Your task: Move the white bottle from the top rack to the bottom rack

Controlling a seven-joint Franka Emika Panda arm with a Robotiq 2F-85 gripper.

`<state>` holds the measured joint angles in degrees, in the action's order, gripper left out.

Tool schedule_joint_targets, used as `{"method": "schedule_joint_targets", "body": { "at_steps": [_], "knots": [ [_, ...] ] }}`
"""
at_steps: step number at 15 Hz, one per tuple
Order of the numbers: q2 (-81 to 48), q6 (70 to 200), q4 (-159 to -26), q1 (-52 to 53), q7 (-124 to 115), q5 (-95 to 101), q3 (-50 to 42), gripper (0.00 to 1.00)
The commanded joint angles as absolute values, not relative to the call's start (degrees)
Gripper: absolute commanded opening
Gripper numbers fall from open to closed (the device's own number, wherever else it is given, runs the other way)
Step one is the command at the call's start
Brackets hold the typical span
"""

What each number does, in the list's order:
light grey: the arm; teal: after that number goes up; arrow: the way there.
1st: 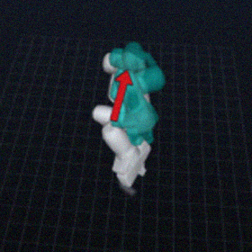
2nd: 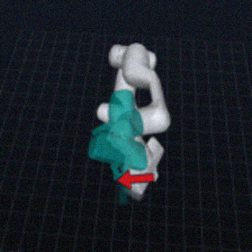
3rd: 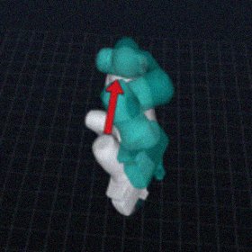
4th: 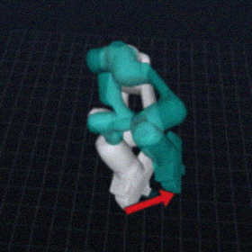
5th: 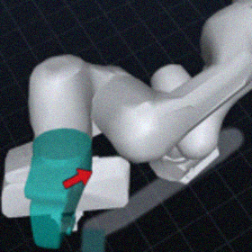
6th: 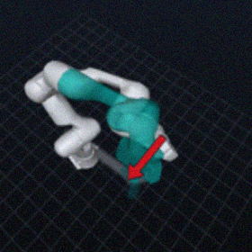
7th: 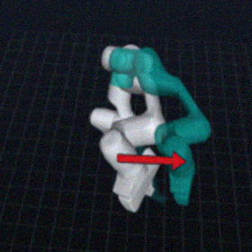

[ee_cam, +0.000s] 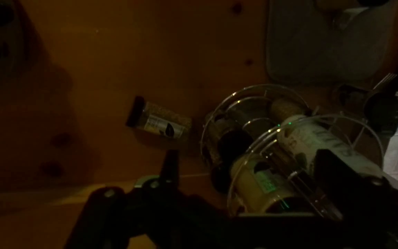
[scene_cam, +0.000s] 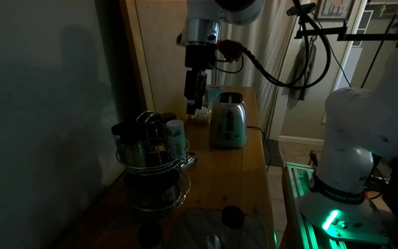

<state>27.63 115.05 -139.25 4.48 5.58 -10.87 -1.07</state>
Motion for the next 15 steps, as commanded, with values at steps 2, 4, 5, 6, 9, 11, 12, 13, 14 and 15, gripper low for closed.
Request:
{"method": "schedule_joint_targets", "body": {
  "at_steps": [2, 4, 5, 6, 9, 11, 12, 13, 14, 15],
  "knots": [
    [30.42, 120.68, -139.45, 5.06, 3.70, -8.26, 3.45, 1.00],
    [30.83, 121.79, -139.24, 5.20, 3.19, -7.13, 4.84, 1.00],
    [30.89, 121.71, -139.12, 5.51, 3.22, -6.84, 5.33, 1.00],
    [30.43, 121.74, -138.78, 5.81, 3.37, -6.53, 5.83, 1.00],
    [29.02, 120.30, -138.04, 6.62, 3.08, -5.75, 7.10, 1.00],
    [28.53, 120.32, -137.81, 7.20, 3.19, -5.42, 7.65, 1.00],
    [28.21, 120.09, -137.57, 7.52, 3.46, -5.53, 7.69, 1.00],
    [27.88, 120.10, -137.49, 7.75, 3.43, -5.60, 7.79, 1.00],
    [27.60, 119.97, -137.45, 8.18, 3.71, -5.98, 7.72, 1.00],
    [26.98, 120.35, -137.40, 8.43, 3.76, -6.02, 7.81, 1.00]
  ]
}}
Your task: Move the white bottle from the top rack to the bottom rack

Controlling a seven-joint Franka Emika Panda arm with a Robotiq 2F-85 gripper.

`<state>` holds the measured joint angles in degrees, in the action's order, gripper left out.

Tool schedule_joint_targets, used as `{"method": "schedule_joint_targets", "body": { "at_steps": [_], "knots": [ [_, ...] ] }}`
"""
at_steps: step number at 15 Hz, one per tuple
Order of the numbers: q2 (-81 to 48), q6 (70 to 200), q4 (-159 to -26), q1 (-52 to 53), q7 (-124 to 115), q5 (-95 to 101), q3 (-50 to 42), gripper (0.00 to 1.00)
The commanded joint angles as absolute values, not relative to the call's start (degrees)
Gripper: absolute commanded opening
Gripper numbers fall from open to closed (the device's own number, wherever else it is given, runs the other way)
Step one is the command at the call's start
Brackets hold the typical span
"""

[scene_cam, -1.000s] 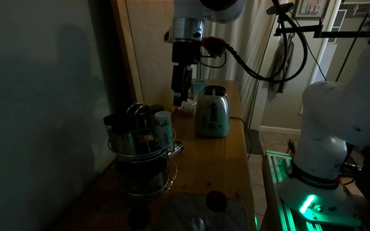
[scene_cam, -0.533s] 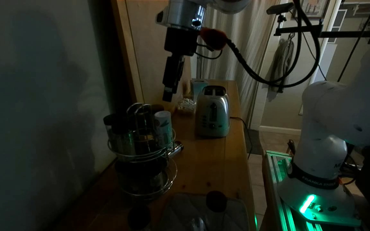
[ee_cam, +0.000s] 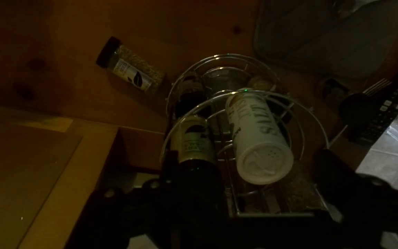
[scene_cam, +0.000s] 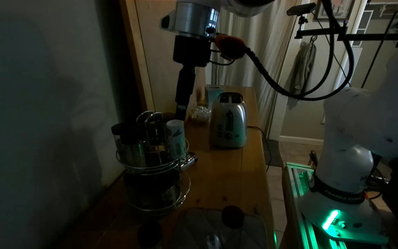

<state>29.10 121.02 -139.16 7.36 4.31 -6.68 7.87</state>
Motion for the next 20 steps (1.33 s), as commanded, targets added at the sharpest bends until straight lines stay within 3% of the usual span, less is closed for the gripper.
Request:
{"method": "schedule_joint_targets", "body": {
  "at_steps": [1, 8, 10, 11, 13, 14, 15, 18, 20],
  "knots": [
    [26.70, 120.96, -137.57, 9.03, 4.44, -6.66, 7.59, 1.00],
    [23.08, 120.78, -136.46, 9.45, 2.27, -7.50, 7.70, 0.99],
    [22.33, 121.19, -136.20, 9.41, 1.92, -7.77, 7.58, 0.74],
    [22.02, 121.35, -136.02, 9.37, 1.70, -7.84, 7.58, 0.71],
    [21.50, 121.69, -135.73, 9.37, 1.48, -8.09, 7.50, 0.56],
    [21.25, 121.90, -135.58, 9.41, 1.53, -8.21, 7.44, 0.79],
    [21.06, 122.09, -135.47, 9.45, 1.52, -8.50, 7.35, 0.89],
    [20.55, 122.60, -135.25, 9.33, 1.33, -8.34, 7.40, 1.00],
    [20.15, 122.87, -135.05, 9.26, 1.09, -8.14, 7.50, 0.69]
  ]
}}
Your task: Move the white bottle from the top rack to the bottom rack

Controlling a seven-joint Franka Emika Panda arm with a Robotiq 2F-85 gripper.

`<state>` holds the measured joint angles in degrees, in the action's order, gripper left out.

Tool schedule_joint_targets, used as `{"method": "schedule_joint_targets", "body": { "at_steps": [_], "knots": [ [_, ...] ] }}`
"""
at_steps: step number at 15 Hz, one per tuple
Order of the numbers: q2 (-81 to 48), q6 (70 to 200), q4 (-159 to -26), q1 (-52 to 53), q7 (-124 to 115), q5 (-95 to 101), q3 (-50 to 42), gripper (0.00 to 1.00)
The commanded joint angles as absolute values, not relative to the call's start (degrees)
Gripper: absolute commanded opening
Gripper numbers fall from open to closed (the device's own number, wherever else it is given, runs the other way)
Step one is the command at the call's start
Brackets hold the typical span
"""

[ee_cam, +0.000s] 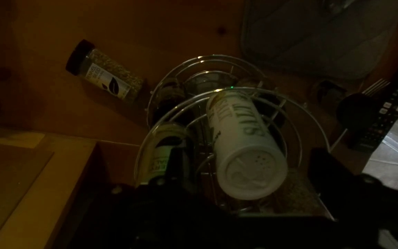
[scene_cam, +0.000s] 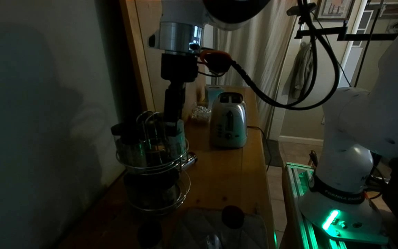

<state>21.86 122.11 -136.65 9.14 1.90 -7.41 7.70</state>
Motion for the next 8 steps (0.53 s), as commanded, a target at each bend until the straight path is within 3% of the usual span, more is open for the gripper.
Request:
{"method": "schedule_joint_targets", "body": {
  "at_steps": [1, 8],
  "knots": [
    [19.99, 122.83, -134.96, 9.17, 0.84, -7.83, 7.63, 0.68],
    [19.92, 121.16, -134.63, 8.17, -1.67, -6.18, 7.85, 0.20]
  ]
}}
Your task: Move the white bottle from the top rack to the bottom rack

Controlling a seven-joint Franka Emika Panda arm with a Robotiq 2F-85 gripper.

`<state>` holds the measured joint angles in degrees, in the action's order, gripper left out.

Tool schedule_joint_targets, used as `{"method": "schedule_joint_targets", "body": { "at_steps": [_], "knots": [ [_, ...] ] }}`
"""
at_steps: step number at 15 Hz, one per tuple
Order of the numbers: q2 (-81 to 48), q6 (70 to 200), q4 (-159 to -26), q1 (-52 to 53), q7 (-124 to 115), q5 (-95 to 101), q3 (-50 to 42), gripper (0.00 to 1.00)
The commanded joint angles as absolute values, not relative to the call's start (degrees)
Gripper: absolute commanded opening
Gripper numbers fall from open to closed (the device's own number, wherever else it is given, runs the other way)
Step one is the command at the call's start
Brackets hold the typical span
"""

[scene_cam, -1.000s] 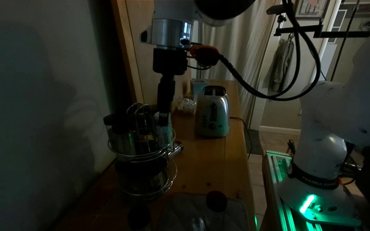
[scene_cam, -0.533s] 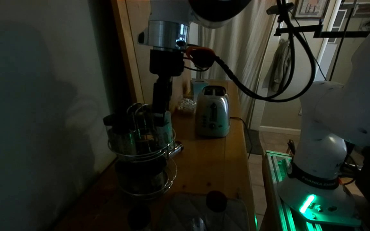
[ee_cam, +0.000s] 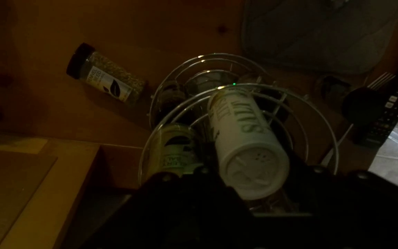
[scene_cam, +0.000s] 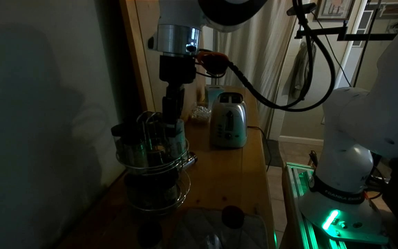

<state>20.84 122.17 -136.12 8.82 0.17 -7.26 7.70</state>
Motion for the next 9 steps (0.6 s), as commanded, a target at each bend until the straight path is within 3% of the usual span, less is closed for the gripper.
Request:
{"method": "schedule_joint_targets", "body": {
  "at_steps": [1, 9],
  "knots": [
    [20.23, 121.15, -134.82, 7.92, -1.96, -5.76, 7.82, 0.20],
    [24.17, 120.70, -135.41, 6.89, -0.82, -6.39, 5.76, 0.20]
  ]
}}
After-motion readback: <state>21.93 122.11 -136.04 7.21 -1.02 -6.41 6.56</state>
